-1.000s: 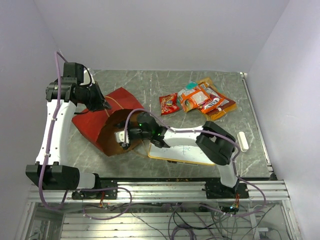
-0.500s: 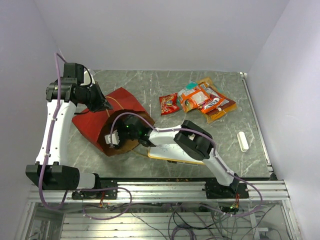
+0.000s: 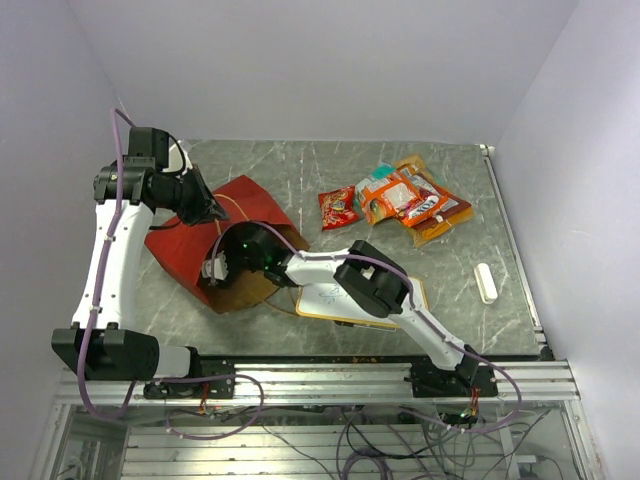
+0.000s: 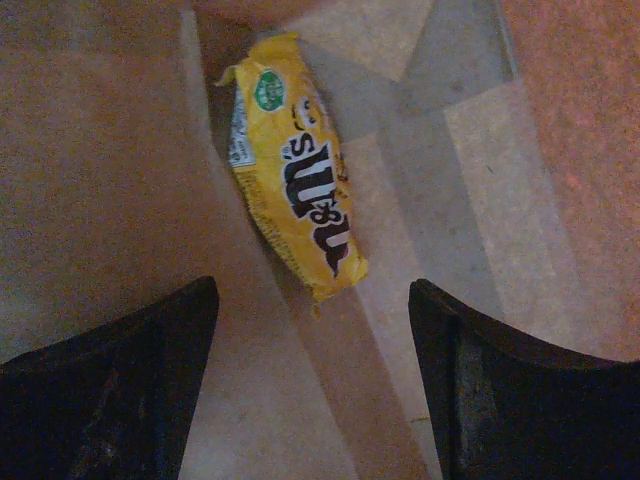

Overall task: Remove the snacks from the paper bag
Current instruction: Take out the snack from the paper bag, then place the snack at the center of the board, then adjust the paper bag at the center of the board.

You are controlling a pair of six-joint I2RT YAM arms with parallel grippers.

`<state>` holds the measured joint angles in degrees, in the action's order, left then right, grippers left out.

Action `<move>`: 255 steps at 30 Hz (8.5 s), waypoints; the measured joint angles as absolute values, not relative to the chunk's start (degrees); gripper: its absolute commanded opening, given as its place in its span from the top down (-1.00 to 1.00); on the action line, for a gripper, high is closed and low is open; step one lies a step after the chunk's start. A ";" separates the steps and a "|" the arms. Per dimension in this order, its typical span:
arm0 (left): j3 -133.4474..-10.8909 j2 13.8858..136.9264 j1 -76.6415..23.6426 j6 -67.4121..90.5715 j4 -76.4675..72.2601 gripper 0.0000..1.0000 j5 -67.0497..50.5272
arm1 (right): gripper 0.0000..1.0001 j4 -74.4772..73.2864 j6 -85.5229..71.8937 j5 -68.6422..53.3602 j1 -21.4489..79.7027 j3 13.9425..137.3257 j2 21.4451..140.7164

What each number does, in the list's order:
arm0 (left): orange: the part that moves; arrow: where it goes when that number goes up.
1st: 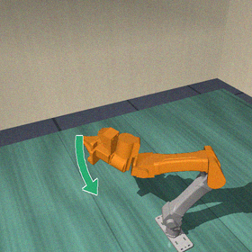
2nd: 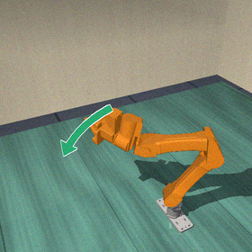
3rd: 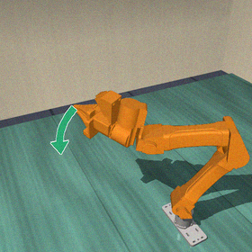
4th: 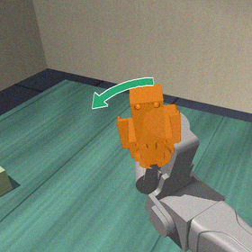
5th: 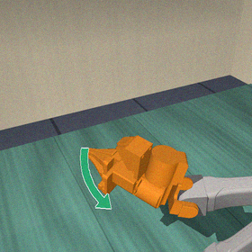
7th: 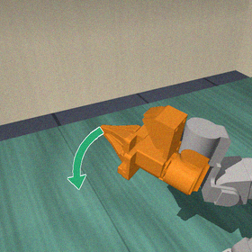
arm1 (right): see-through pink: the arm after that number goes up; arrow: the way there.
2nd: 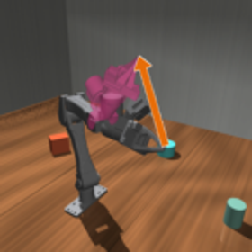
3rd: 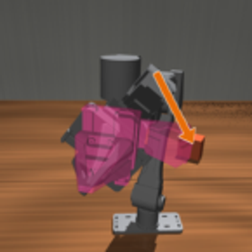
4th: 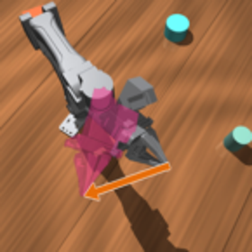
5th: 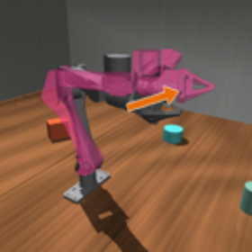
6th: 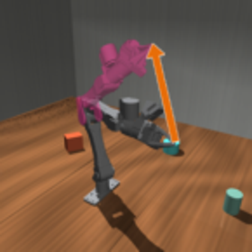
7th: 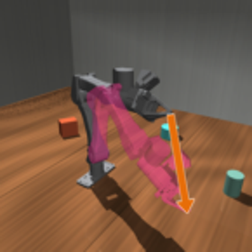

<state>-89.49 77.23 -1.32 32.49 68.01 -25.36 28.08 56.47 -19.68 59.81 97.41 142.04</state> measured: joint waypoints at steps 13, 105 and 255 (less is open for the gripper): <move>-91.11 78.32 -1.30 30.41 68.36 0.86 -30.04 | -0.39 28.42 59.33 -22.35 58.39 110.43 151.13; -88.05 78.24 1.67 38.46 57.36 0.86 -27.81 | 1.00 -2.02 21.32 -4.64 36.32 50.35 60.90; -84.27 69.30 30.94 39.90 69.63 -0.50 -4.29 | -1.00 -31.62 -13.98 -4.29 24.32 78.94 81.67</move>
